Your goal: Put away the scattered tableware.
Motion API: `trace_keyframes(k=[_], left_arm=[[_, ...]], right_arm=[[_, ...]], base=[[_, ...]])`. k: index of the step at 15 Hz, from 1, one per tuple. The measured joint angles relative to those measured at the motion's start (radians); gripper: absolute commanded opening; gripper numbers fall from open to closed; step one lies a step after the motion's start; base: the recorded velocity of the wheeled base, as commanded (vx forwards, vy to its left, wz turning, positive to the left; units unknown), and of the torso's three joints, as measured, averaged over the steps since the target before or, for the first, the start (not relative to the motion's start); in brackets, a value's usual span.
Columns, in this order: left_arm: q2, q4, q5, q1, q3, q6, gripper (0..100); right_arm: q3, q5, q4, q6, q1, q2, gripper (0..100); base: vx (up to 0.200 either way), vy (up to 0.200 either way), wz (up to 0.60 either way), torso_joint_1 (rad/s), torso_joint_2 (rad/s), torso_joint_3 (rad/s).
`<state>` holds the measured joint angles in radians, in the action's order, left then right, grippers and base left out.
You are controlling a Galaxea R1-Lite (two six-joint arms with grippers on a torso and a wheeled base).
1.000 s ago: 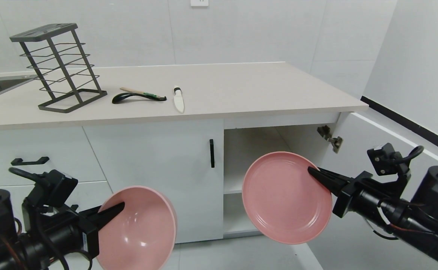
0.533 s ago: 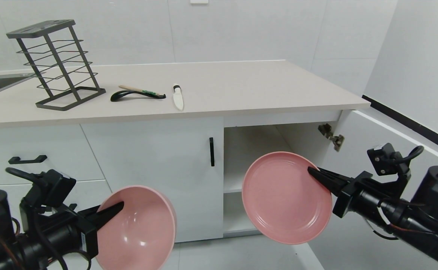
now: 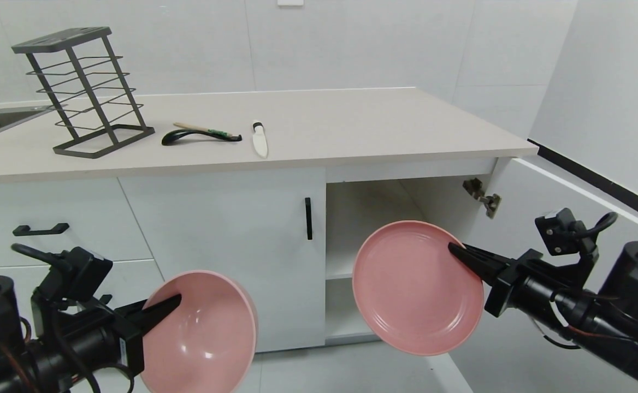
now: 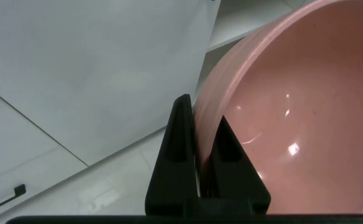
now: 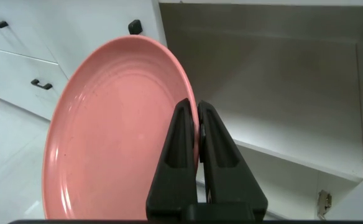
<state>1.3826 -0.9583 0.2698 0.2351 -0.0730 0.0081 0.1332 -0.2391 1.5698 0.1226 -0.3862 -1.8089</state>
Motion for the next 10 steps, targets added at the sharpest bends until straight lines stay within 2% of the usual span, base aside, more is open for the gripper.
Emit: trace_keyframes(k=[4, 8, 10], left_arm=[[0.007, -0.026, 0.0, 0.001, 0.002, 0.0, 0], [0.01, -0.025, 0.0, 0.003, 0.002, 0.0, 0], [0.01, -0.026, 0.0, 0.002, 0.002, -0.003, 0]], right_arm=[[0.004, 0.0, 0.001, 0.0, 0.031, -0.002, 0], [0.015, 0.0, -0.001, 0.0, 0.084, -0.019, 0], [0.021, 0.0, 0.0, 0.0, 0.104, -0.026, 0]], base=[[0.0, 0.0, 0.0, -0.205, 0.27, 0.101], [0.0, 0.0, 0.0, -0.027, 0.21, 0.039], [0.2, 0.0, 0.0, -0.01, 0.05, 0.044]])
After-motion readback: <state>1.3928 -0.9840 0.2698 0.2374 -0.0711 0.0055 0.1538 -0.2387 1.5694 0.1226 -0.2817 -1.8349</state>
